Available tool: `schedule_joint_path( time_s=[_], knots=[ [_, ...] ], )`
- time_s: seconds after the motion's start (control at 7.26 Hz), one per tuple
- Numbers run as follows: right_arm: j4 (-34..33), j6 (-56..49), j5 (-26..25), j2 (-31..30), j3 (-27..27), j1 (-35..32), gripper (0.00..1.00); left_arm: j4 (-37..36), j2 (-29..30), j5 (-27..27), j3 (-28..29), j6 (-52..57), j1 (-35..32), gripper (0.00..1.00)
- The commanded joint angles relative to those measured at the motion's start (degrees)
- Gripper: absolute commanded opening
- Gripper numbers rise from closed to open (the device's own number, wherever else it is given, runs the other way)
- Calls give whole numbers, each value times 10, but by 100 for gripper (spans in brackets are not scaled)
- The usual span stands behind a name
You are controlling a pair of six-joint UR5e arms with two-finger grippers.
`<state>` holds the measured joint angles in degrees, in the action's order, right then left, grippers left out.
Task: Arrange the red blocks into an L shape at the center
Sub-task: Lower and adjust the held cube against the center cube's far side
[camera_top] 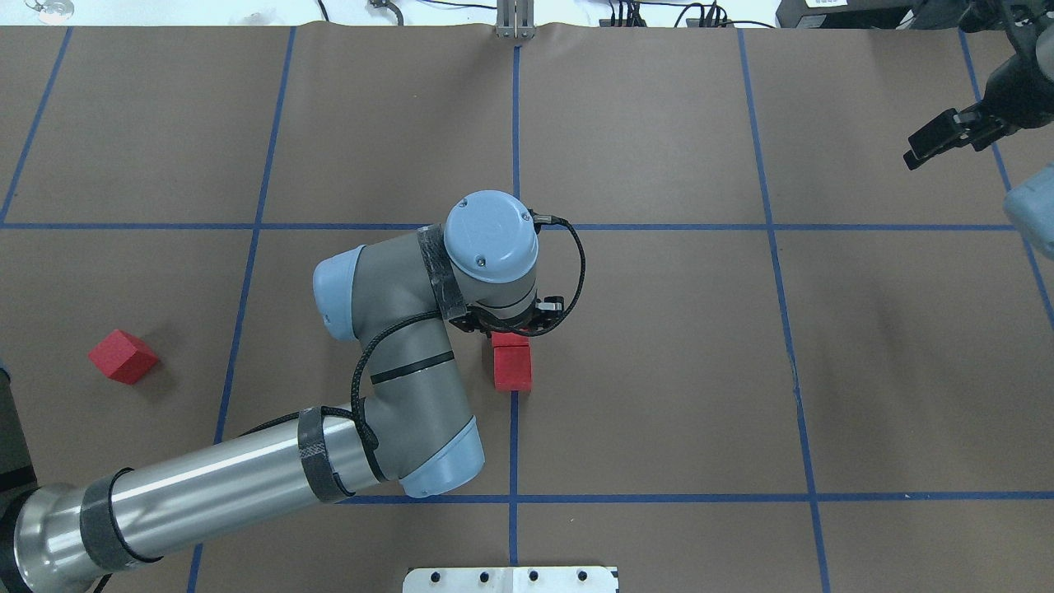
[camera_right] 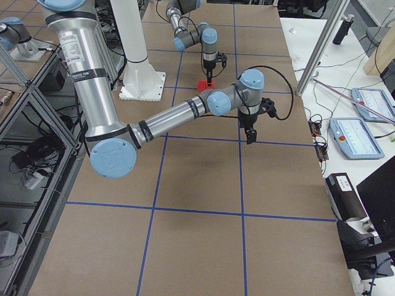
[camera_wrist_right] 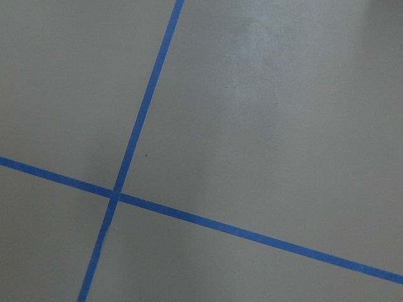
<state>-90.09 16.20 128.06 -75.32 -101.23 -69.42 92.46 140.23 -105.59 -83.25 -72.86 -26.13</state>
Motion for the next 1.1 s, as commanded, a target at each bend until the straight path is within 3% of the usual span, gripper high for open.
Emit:
schedule_joint_path(
  time_s=[0.0, 0.69, 0.96],
  knots=[
    [0, 0, 0, 0, 1, 1, 99, 0, 1, 7, 0, -2, 3, 28],
    [0, 1, 0, -1, 1, 0, 99, 0, 0, 7, 1, -2, 6, 30],
    [0, 1, 0, -1, 1, 0, 99, 0, 0, 7, 1, -1, 6, 37]
  ],
)
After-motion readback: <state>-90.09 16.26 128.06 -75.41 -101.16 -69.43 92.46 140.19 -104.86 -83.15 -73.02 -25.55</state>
